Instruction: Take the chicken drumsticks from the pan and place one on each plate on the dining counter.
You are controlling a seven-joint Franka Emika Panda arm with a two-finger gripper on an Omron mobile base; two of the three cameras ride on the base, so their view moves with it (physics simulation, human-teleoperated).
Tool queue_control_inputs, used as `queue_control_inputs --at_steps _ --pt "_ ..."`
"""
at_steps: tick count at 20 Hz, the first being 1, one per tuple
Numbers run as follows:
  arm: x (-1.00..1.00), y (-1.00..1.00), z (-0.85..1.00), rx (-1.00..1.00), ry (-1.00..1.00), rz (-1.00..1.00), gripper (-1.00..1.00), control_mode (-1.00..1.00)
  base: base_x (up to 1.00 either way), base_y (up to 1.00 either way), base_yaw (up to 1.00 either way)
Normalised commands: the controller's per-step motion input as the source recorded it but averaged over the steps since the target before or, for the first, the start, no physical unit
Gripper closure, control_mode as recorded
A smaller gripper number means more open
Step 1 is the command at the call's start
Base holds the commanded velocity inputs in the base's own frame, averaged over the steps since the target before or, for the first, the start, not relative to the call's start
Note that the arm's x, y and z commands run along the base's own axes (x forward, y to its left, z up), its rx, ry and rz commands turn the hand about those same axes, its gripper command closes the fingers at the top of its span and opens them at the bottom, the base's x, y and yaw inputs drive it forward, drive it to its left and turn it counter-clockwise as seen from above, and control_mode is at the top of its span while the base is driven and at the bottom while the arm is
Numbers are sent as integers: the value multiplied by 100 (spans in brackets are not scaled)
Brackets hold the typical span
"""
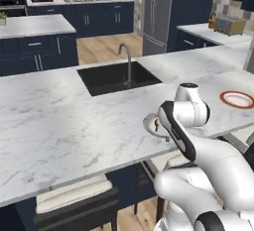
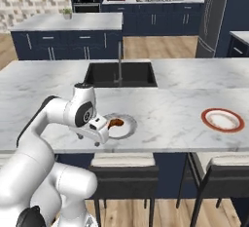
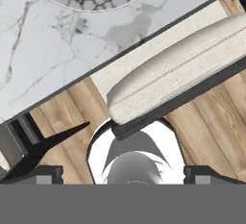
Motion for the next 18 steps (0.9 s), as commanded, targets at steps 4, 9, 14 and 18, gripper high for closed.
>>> queue_control_inputs --at_steps 4,9,14,18 --pt "0 0 0 0 0 0 -100 100 -11 6 100" --pt "0 0 0 0 0 0 -100 100 -29 35 94" --pt "0 0 0 0 0 0 -100 100 -74 21 6" --pt "0 0 0 0 0 0 -100 100 -75 56 6"
